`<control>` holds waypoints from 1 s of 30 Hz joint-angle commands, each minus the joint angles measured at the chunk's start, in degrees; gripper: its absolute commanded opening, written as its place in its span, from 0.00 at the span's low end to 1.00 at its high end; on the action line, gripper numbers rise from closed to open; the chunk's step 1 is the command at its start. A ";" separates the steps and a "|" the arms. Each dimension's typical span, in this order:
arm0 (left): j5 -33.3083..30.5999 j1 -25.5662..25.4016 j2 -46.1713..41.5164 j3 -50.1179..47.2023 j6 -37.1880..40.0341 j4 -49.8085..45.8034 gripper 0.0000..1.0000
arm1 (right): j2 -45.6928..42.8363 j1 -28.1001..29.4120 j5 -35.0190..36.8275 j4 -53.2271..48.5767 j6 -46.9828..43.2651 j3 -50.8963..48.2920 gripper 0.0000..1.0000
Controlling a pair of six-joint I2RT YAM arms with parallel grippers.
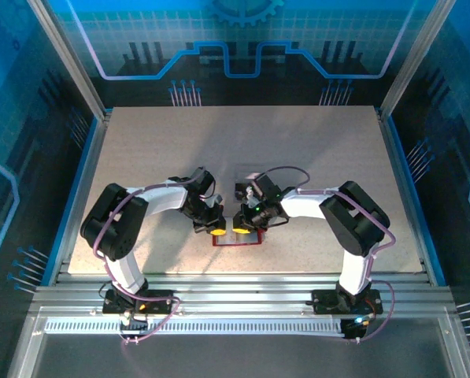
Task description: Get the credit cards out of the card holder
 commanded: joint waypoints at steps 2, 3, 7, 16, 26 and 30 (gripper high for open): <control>-0.30 -0.58 0.68 -0.55 0.75 -0.89 0.00 | 2.04 1.19 2.60 -5.77 -3.07 1.73 0.15; -0.41 -0.57 0.70 -0.51 0.76 -0.94 0.00 | 2.15 1.32 2.69 -6.05 -3.24 1.94 0.15; -0.51 -0.53 0.76 -0.73 0.85 -0.94 0.00 | 2.28 1.77 3.95 -8.29 -4.10 3.05 0.16; -3.29 -0.50 1.33 -0.71 2.83 -3.78 0.00 | 0.47 2.21 8.79 -15.33 -7.31 6.27 0.19; -2.92 -0.47 0.55 -0.61 2.47 -3.57 0.00 | -3.08 2.02 9.01 -14.47 -6.75 6.22 0.20; -1.67 -0.52 -0.59 0.13 1.38 -2.44 0.00 | -4.71 1.15 6.02 -10.43 -4.60 4.19 0.20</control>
